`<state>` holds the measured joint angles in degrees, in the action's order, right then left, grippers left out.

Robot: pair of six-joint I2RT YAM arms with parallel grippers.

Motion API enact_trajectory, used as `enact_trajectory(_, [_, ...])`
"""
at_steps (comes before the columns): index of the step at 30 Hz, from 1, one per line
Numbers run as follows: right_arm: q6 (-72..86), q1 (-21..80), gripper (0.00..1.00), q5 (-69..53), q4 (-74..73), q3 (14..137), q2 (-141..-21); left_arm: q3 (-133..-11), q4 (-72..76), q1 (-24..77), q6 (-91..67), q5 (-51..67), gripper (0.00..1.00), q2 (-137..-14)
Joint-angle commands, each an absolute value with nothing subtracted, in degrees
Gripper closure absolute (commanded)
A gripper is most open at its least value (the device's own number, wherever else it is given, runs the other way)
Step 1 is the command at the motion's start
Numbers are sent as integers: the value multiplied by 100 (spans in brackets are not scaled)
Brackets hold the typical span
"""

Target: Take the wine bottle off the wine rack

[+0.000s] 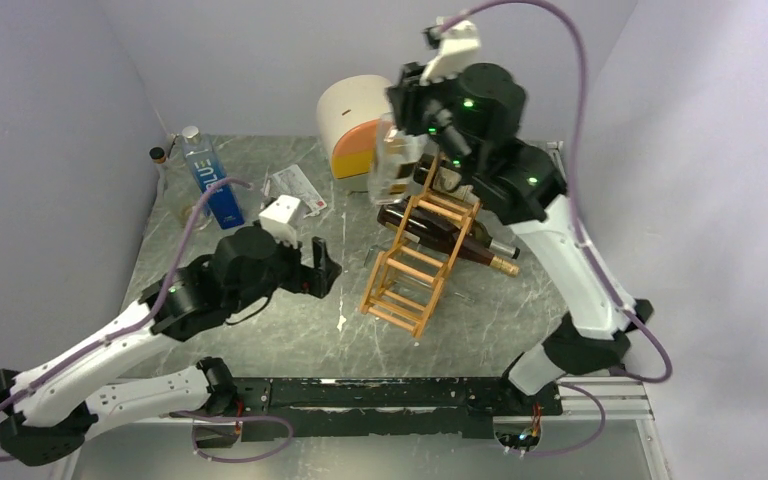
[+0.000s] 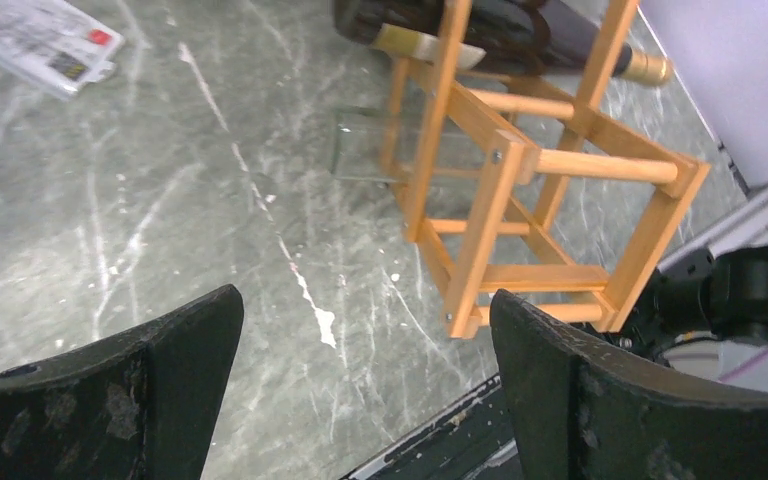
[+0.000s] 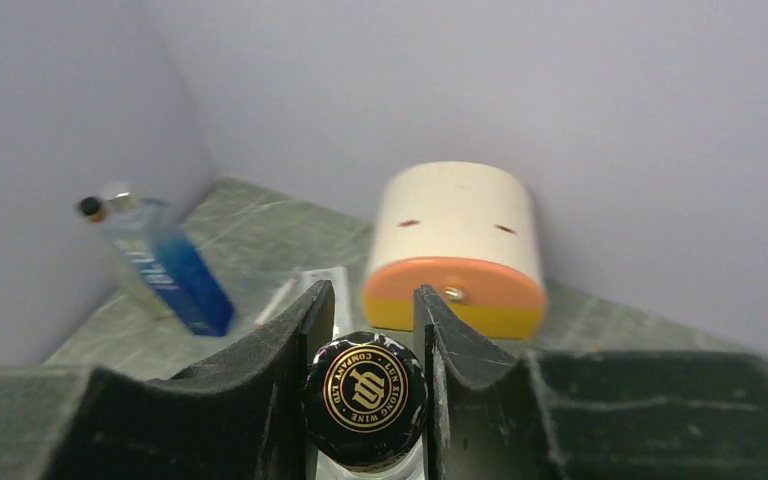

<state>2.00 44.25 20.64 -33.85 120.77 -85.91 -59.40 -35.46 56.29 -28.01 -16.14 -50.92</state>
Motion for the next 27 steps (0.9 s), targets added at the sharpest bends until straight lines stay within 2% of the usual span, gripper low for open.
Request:
enact_trajectory(1, [340, 5050, 100, 1489, -2290, 12975, -9183, -6214, -4212, 5594, -3031, -2511, 3, -4559])
enact_trajectory(7, [248, 5761, 100, 1710, -1831, 12908, -10136, -6377, -4666, 5590, -3313, -2804, 3, -3699])
enact_trajectory(16, [623, 5989, 100, 1774, -237, 10652, -10103, -6358, -5187, 5597, -3660, -3101, 4, -3292])
enact_trajectory(20, [580, 6052, 100, 1745, 497, 9605, -9969, -6280, -5162, 5594, -3619, -3082, 0, -3329])
enact_trajectory(27, [457, 6178, 100, 1565, 1353, 8455, -9766, -6165, -5003, 5594, -3745, -2982, 1, -3357])
